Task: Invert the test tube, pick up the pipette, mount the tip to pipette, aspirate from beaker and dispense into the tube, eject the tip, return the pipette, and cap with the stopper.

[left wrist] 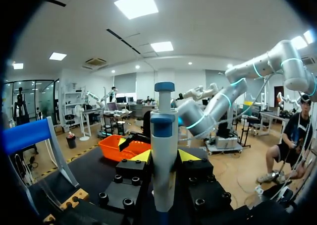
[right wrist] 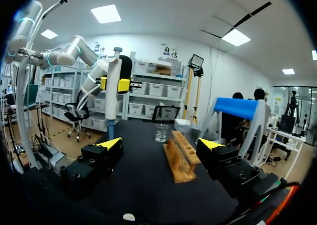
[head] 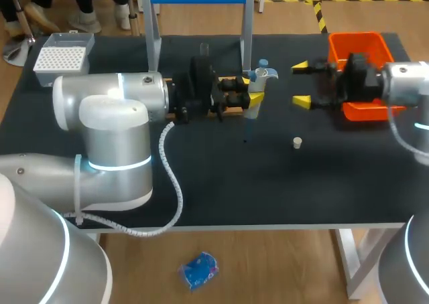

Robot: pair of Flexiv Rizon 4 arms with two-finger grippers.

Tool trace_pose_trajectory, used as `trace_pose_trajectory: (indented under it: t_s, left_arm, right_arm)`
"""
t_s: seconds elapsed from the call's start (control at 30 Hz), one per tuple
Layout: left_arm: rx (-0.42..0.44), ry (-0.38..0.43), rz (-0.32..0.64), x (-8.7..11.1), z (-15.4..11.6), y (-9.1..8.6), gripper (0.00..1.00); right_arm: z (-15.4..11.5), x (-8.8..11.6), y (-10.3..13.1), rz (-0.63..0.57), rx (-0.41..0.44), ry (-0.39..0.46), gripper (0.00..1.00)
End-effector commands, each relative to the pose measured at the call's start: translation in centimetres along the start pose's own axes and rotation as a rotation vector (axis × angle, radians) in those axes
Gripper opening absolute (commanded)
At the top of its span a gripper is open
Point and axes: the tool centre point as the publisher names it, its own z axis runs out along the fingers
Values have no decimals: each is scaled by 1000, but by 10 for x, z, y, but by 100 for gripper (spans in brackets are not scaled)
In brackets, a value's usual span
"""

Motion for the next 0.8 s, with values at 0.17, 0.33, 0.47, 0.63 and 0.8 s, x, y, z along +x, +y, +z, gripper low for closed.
trace_pose_trajectory:
  t_s: [0.17, 0.33, 0.47, 0.63, 0.8]
  left_arm:
    - [1, -5, 1, 1, 1, 0, 0]
    - [1, -5, 1, 1, 1, 0, 0]
    - [1, -5, 1, 1, 1, 0, 0]
    - [1, -5, 1, 1, 1, 0, 0]
    - [1, -5, 1, 1, 1, 0, 0]
  right_arm:
    - [-69, -6, -12, 22, 22, -60, 100]
    - [-94, 12, -25, 43, 45, -69, 100]
    - [-104, 27, -34, 74, 64, -59, 100]
    - [-105, 47, -46, 74, 113, -32, 100]
    - [-99, 61, -60, 62, 175, -32, 100]
